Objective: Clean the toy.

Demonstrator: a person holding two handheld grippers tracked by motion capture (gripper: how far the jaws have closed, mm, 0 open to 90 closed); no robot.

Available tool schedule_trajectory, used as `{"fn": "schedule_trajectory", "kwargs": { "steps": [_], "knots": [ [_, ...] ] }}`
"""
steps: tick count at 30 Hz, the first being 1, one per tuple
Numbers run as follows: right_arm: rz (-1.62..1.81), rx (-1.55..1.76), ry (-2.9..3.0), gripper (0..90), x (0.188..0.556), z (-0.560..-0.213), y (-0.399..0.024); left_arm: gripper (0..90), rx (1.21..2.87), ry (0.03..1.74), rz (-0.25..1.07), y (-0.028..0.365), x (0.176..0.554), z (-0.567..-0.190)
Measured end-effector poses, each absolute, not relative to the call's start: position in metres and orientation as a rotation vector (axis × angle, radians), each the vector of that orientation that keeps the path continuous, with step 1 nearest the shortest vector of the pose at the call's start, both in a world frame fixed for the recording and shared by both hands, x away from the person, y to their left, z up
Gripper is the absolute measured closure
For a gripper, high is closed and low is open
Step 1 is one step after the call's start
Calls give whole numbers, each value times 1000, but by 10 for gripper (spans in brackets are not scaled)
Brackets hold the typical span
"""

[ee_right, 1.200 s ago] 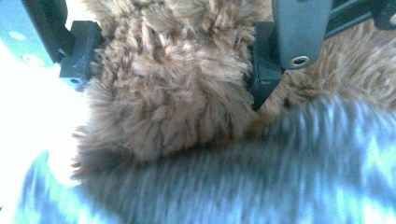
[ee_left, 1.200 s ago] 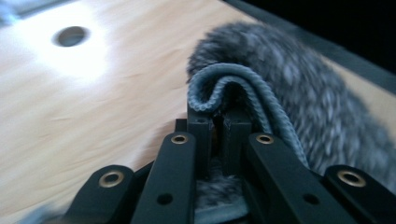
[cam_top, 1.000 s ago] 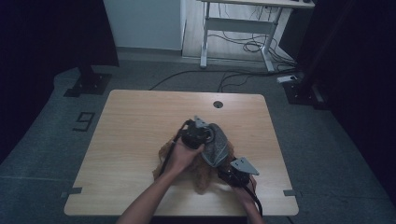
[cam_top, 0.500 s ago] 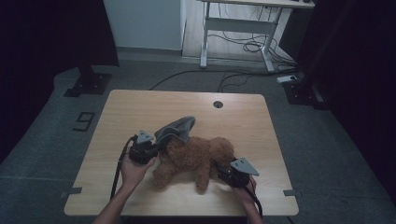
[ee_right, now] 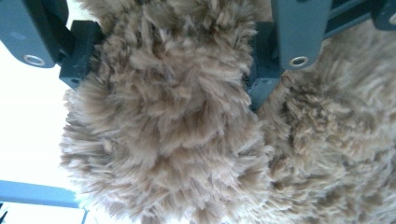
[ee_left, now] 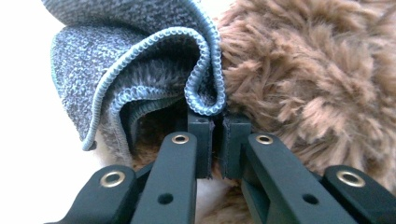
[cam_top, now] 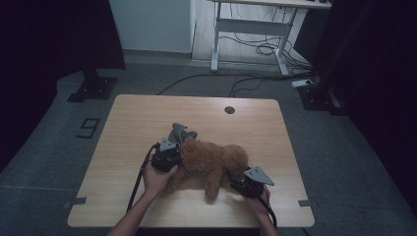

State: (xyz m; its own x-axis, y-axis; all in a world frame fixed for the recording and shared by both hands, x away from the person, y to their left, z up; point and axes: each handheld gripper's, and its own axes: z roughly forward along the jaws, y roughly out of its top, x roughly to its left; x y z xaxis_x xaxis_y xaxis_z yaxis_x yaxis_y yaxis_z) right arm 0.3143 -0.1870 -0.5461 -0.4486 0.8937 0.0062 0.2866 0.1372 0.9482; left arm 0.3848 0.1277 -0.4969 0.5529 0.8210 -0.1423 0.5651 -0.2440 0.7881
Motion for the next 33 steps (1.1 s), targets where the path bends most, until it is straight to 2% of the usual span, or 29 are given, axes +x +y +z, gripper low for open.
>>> {"fn": "schedule_trajectory", "kwargs": {
  "steps": [5,9,14,20,26,29,33],
  "knots": [
    [1266,1101,1812,373,338,-546,-181,848,1915,1144,383,131,403,-493],
    [1234,1081,1813,374,355,-547,-178,847,1884,1124,391,138,401,-480],
    [1232,1026,1849,371,352,-548,-182,846,1825,1045,418,143,394,-444],
    [1242,1012,1919,335,340,-548,-191,845,1856,944,392,107,403,-414],
    [1316,1071,1968,252,336,-542,-202,845,2019,934,308,68,410,-445],
    [1410,1125,1972,206,333,-536,-214,846,2024,919,303,68,400,-459],
    [1576,1210,1891,191,330,-521,-234,847,2018,889,318,73,383,-469]
  ]
}}
